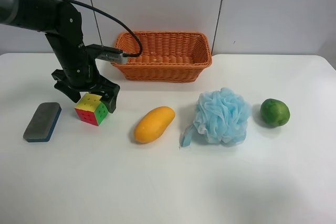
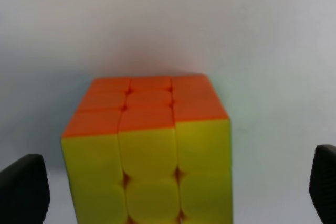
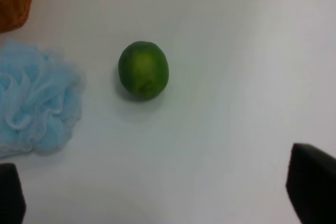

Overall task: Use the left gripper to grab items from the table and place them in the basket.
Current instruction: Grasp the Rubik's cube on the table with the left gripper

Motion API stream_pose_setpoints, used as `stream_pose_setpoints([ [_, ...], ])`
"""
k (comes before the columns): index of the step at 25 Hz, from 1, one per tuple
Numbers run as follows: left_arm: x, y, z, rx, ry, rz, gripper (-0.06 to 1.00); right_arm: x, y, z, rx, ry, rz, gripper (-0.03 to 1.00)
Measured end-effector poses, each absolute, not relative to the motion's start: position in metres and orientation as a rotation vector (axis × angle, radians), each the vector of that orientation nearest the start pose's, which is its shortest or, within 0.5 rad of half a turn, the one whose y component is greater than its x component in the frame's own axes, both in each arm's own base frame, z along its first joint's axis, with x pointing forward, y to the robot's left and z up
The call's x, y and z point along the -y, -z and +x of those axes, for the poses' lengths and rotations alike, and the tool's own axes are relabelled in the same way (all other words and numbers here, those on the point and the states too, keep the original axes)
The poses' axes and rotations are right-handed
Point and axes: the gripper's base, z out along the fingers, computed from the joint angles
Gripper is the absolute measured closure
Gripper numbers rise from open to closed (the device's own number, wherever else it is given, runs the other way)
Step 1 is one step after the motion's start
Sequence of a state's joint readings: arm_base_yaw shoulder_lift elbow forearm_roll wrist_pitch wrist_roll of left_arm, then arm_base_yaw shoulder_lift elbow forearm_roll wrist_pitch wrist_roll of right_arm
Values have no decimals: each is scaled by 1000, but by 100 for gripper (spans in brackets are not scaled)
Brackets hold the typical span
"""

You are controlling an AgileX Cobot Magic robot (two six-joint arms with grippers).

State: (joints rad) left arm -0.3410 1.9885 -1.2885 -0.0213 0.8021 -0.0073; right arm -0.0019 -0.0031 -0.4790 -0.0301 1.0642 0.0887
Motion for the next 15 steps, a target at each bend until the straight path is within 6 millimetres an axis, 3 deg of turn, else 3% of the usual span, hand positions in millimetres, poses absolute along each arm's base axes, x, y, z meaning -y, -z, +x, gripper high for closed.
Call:
stream_pose_setpoints([
  [10,121,-127,366,-2984,30,468,-2,2,-271,-3,-2063,-17,95,-2],
  [15,121,-126,366,-2985,30,468,29,2,-271,-3,-2063,-17,95,-2],
])
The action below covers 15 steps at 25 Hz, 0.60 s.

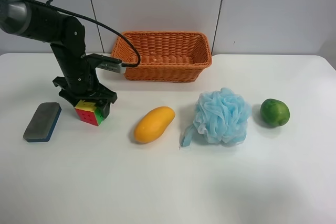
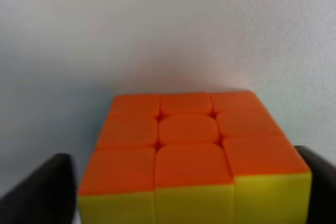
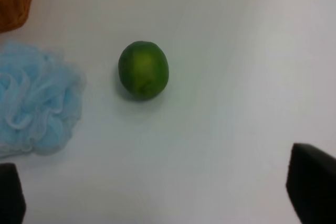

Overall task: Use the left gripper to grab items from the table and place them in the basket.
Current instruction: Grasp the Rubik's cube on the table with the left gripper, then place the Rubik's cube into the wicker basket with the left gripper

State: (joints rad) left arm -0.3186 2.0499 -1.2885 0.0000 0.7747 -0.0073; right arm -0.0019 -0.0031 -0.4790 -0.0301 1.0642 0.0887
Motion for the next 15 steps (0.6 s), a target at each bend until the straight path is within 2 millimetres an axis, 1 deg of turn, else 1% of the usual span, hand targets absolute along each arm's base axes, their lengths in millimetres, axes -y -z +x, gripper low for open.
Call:
stream_pose_setpoints([
  [1,121,-126,366,-2985,30,468,37,2,-271,-3,-2063,-17,95,-2],
  [2,121,-126,366,-2985,30,468,38,2,-271,-3,-2063,-17,95,-2],
  [11,120,-126,365,-2995,27,470,38,2,-271,-3,-2063,-17,95,-2],
  [13,120,-131,363,-3000,26,471,38,2,-271,-3,-2063,-17,95,-2],
  [15,119,-141,361,-2996,27,470,38,2,-271,-3,-2063,-17,95,-2],
])
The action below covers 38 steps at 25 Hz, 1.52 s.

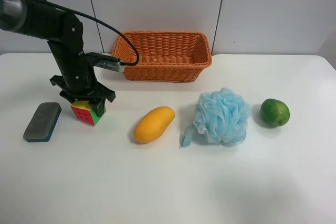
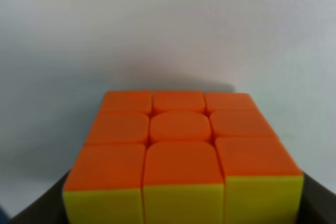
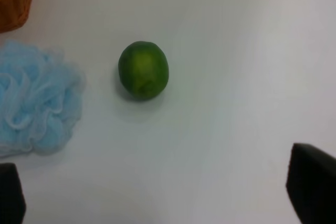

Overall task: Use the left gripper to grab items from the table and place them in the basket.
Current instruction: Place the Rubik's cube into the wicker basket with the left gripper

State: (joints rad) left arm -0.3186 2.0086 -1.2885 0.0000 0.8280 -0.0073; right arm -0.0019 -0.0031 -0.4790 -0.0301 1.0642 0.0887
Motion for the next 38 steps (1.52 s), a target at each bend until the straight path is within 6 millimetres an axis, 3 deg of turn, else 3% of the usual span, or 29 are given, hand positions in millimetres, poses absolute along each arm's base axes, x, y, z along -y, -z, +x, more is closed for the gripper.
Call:
stream_pose_setpoints([
  [11,117,-228,346,-2899,98,430,38,2,-271,-3,-2063,-17,95,-2],
  [18,132,-295,372,-2791,204,405,38,2,-271,-3,-2063,-17,95,-2],
  [21,142,-310,389,-2731,239,410,38,2,-271,-3,-2063,-17,95,-2],
  [25,160,-309,420,-2675,323,400,38,2,-271,-3,-2063,-17,95,-2],
  [28,175,-295,444,-2650,407,416,38,2,-271,-3,-2063,-17,95,-2],
  [33,194,-258,477,-2582,517,434,38,2,-271,-3,-2063,-17,95,-2],
  [38,204,-215,497,-2531,560,455,38,2,-271,-3,-2063,-17,95,-2],
])
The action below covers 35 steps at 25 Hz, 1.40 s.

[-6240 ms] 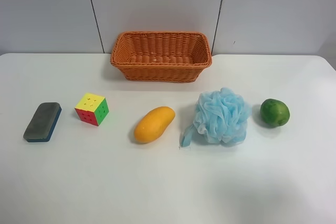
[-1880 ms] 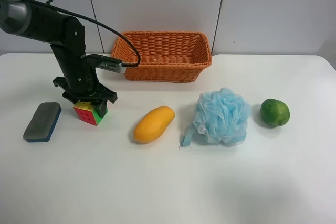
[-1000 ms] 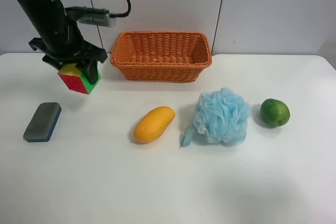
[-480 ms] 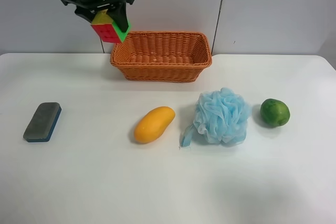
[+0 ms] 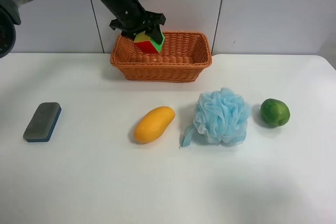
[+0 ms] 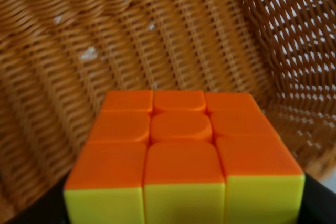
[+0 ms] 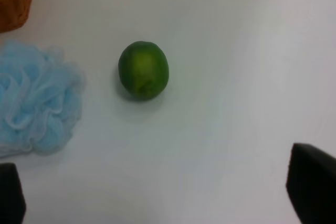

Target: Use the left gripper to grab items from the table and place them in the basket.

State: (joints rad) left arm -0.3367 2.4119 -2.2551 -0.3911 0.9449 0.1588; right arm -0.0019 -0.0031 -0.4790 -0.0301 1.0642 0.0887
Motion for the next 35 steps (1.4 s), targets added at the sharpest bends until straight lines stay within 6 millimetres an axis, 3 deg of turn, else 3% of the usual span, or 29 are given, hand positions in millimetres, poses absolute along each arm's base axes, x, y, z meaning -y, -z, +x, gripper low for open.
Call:
stream_pose_setpoints([
  [7,207,-169,508,-2527,523,521,38,2,-271,-3,-2063,-17,95,-2],
  [12,207,-163,512,-2497,500,551,36,2,-271,-3,-2063,-17,95,-2],
  [16,207,-164,513,-2483,502,536,4,2,-271,-3,-2063,-17,95,-2],
  [19,207,-168,512,-2489,510,526,-3,2,-271,-3,-2063,-17,95,-2],
  [23,199,-196,506,-2500,512,523,-5,2,-271,-3,-2063,-17,95,-2],
  [31,169,-279,472,-2593,347,558,-5,2,-271,-3,-2063,-17,95,-2],
  [35,157,-320,455,-2560,255,534,-5,2,-271,-3,-2063,-17,95,-2],
])
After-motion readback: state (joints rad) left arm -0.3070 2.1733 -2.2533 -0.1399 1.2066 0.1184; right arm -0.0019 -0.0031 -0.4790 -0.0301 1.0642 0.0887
